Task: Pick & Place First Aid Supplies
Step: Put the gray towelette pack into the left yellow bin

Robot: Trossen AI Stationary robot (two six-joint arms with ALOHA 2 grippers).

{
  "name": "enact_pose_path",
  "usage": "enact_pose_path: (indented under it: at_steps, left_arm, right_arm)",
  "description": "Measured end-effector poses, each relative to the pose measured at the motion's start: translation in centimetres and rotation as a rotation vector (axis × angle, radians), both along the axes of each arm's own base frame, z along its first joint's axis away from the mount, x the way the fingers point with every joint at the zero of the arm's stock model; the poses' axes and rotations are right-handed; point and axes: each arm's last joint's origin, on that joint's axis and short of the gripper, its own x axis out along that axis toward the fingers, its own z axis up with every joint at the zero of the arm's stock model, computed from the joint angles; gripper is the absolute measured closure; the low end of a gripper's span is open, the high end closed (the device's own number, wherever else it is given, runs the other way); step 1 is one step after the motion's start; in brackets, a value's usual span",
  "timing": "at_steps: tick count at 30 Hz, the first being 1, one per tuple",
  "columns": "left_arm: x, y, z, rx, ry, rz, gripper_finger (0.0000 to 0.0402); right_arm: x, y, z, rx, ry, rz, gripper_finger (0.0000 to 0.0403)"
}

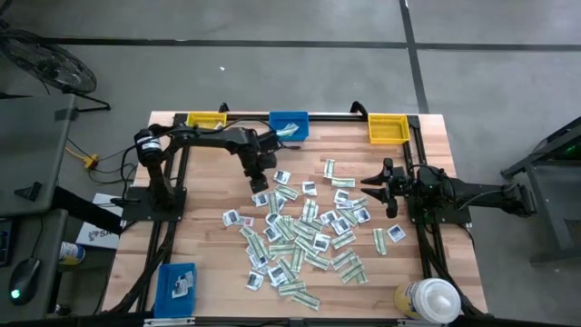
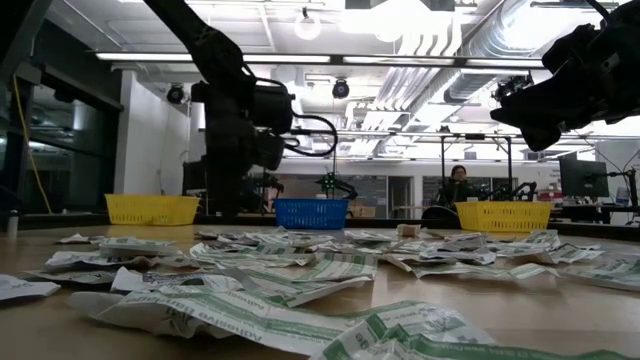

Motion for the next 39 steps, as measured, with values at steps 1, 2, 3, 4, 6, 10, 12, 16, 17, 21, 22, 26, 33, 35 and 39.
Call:
enact_pose_path:
  at_steps: [1,2,3,4,6,10,12,16,17,21,22,26,33,35,39]
  left_arm:
    - [0.1,0.0,-0.1,0.001,-0.006,-0.008,0.0268]
    - [0.1,0.0,-0.2,0.001,-0.007,-0.015,0.0268]
    - [0.1,0.0,-0.3,-0.004,-0.009,-0.027,0.0268]
    - [0.3,0.0,-0.5,-0.007,-0.022,-0.043,0.0268]
    - [0.5,-0.1,-0.8,-0.007,-0.034,-0.071,0.0268]
    - [0.8,0.0,-1.0,-0.009,-0.059,-0.090,0.0268]
    - [0.7,-0.1,-1.1,-0.018,-0.049,-0.098,0.0268]
    - [0.8,-0.3,-1.1,-0.011,-0.061,-0.125,0.0268]
    - [0.8,-0.3,-1.1,-0.011,-0.063,-0.131,0.0268]
    - [1.2,-0.7,-1.6,-0.022,-0.062,-0.151,0.0268]
    - [1.2,-0.6,-1.7,-0.026,-0.063,-0.151,0.0268]
    - [1.5,-0.9,-2.2,-0.040,-0.059,-0.161,0.0268]
    - [1.4,-1.0,-2.4,-0.063,-0.052,-0.162,0.0268]
    - [1.4,-1.3,-2.4,-0.075,-0.048,-0.168,0.0268]
    - [1.4,-1.6,-2.4,-0.075,-0.034,-0.179,0.0268]
  right_arm:
    - [0.0,0.0,0.0,0.000,-0.001,0.000,0.0274]
    - [0.0,0.0,0.0,0.000,0.000,0.000,0.0274]
    - [0.0,0.0,0.0,0.000,0.000,0.000,0.0274]
    - [0.0,0.0,0.0,0.000,0.000,0.000,0.0274]
    - [0.0,0.0,0.0,0.000,0.000,0.000,0.0274]
    - [0.0,0.0,0.0,0.000,-0.002,0.000,0.0274]
    - [0.0,0.0,0.0,0.000,0.000,0.000,0.0274]
    - [0.0,0.0,0.0,0.000,0.001,0.000,0.0274]
    - [0.0,0.0,0.0,0.000,-0.001,0.001,0.0274]
    - [0.0,0.0,0.0,0.000,-0.001,0.001,0.0274]
    - [0.0,0.0,0.0,0.000,0.000,0.000,0.0274]
    - [0.0,0.0,0.0,0.000,-0.001,0.000,0.0274]
    - [0.0,0.0,0.0,0.000,-0.001,0.000,0.0274]
    - [0.0,0.0,0.0,0.000,-0.001,0.000,0.0274]
    - [0.0,0.0,0.0,0.000,-0.001,0.000,0.0274]
